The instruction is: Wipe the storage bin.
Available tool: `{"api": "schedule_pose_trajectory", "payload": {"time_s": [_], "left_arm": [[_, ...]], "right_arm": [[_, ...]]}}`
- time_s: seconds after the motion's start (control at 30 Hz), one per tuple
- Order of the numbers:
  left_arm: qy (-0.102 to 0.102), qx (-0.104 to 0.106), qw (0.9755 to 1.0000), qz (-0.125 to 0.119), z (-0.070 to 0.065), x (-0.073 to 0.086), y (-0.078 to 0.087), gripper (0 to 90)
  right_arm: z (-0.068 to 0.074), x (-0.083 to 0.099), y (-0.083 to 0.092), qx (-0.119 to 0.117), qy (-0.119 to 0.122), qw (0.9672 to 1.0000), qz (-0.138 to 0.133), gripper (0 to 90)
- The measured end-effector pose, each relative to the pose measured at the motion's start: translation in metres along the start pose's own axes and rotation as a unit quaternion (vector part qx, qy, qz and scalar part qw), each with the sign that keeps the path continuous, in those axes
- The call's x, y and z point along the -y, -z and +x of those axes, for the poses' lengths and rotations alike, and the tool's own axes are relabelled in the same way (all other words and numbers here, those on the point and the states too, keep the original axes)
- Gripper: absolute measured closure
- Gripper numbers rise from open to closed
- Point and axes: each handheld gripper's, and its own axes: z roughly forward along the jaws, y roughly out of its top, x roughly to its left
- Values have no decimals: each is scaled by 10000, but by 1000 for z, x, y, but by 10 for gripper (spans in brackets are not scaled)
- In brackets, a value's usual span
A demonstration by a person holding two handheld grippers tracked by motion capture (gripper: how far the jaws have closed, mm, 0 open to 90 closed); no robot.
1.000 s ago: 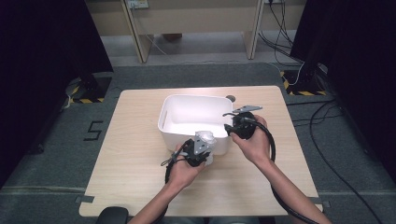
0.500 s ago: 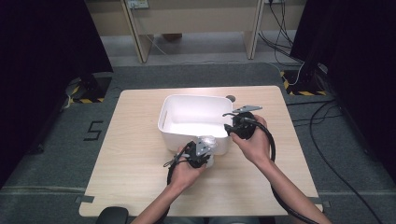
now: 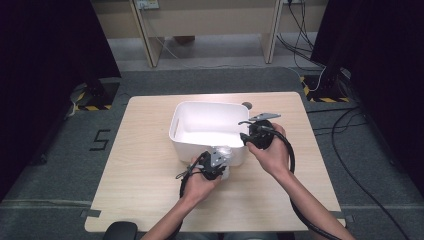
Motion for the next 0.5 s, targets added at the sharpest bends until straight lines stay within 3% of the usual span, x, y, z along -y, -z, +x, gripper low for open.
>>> {"api": "schedule_pose_trajectory", "payload": {"time_s": [0.5], "left_arm": [[-63, 23, 9997, -223, -4, -19, 14, 816]], "right_arm": [[0, 0, 0, 3, -7, 10000, -2, 612]]}}
